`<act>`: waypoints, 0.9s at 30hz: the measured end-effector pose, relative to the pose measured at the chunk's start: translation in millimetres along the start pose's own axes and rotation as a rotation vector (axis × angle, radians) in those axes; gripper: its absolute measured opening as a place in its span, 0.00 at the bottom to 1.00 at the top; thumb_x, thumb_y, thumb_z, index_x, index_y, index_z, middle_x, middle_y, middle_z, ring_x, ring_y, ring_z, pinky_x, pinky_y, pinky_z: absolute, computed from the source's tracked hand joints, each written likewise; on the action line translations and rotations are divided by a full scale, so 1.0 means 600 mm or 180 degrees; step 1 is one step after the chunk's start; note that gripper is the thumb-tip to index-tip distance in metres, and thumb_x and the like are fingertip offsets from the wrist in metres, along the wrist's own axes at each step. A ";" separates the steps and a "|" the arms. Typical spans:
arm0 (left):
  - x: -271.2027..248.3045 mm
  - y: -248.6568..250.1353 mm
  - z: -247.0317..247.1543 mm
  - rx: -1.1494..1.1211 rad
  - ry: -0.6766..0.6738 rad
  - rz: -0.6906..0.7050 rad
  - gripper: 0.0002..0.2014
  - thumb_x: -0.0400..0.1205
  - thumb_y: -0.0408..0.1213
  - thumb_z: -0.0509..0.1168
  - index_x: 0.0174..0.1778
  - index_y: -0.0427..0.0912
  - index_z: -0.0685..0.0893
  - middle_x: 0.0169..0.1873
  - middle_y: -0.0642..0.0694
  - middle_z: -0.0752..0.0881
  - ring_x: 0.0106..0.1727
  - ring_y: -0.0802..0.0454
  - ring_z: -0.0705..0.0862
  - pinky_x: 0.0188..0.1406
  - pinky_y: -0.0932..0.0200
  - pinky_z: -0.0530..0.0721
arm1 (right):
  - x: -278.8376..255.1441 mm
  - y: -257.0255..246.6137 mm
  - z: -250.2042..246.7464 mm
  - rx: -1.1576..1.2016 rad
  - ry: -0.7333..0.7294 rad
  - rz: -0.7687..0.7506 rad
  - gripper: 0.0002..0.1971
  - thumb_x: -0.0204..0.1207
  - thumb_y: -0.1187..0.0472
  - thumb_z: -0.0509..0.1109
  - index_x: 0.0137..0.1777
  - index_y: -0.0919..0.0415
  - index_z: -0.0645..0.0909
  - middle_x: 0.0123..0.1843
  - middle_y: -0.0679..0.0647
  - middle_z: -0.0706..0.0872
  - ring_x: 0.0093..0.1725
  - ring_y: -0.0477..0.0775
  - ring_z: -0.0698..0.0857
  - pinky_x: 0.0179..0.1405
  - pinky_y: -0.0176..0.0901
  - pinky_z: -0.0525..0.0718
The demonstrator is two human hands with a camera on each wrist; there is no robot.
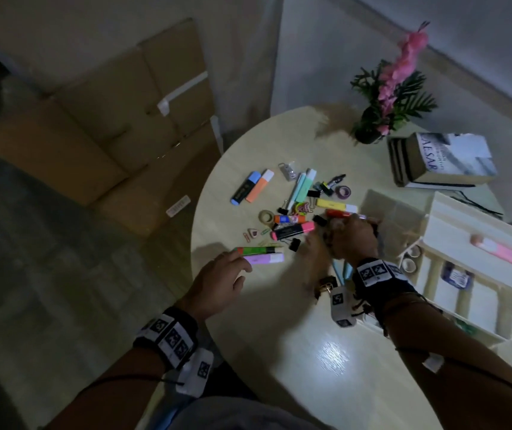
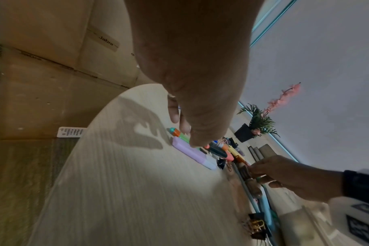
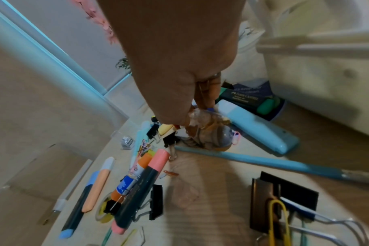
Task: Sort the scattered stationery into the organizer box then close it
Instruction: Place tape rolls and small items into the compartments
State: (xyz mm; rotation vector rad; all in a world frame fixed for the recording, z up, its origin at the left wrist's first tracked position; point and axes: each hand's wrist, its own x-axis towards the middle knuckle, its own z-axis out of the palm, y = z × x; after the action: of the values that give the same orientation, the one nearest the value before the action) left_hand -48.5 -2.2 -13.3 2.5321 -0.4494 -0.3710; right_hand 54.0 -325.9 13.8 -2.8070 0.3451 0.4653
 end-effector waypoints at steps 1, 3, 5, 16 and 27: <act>0.004 -0.004 -0.001 0.0032 0.0004 -0.0009 0.12 0.79 0.35 0.72 0.58 0.51 0.86 0.65 0.49 0.84 0.67 0.45 0.83 0.57 0.49 0.87 | 0.005 0.001 0.005 0.0161 0.0068 0.0222 0.23 0.83 0.59 0.66 0.71 0.78 0.76 0.60 0.75 0.87 0.62 0.76 0.88 0.60 0.65 0.88; 0.015 -0.004 -0.002 0.0093 -0.0043 0.0036 0.13 0.79 0.36 0.71 0.59 0.52 0.85 0.64 0.51 0.82 0.64 0.46 0.82 0.55 0.47 0.87 | 0.007 -0.002 0.012 0.0322 0.0151 0.0447 0.25 0.82 0.59 0.68 0.72 0.78 0.72 0.60 0.75 0.88 0.61 0.75 0.89 0.59 0.65 0.88; 0.028 0.005 -0.001 0.0101 -0.0138 0.0171 0.13 0.80 0.38 0.70 0.60 0.52 0.84 0.62 0.51 0.81 0.63 0.46 0.82 0.54 0.45 0.86 | 0.014 0.000 0.021 0.0429 0.0219 0.0529 0.22 0.82 0.60 0.69 0.69 0.77 0.73 0.59 0.75 0.88 0.59 0.76 0.89 0.57 0.64 0.88; 0.116 0.105 0.011 -0.0118 -0.0353 0.0779 0.08 0.85 0.37 0.66 0.58 0.45 0.85 0.57 0.49 0.81 0.55 0.47 0.84 0.50 0.47 0.83 | 0.054 0.048 0.098 0.0549 0.0358 0.0348 0.29 0.73 0.33 0.65 0.59 0.58 0.80 0.49 0.59 0.91 0.44 0.64 0.91 0.44 0.59 0.92; 0.187 0.149 0.036 0.0027 -0.0428 0.0890 0.17 0.83 0.42 0.52 0.50 0.42 0.85 0.54 0.43 0.83 0.52 0.43 0.82 0.49 0.43 0.84 | 0.004 0.016 0.044 0.0400 0.0233 0.0042 0.18 0.77 0.48 0.68 0.51 0.64 0.86 0.48 0.64 0.90 0.49 0.68 0.90 0.45 0.53 0.88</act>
State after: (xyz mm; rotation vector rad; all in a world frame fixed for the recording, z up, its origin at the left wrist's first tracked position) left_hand 24.3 -127.3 -1.0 2.4164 -0.8463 -0.4331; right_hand 46.0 -327.1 -13.2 -2.7056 0.3944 0.3322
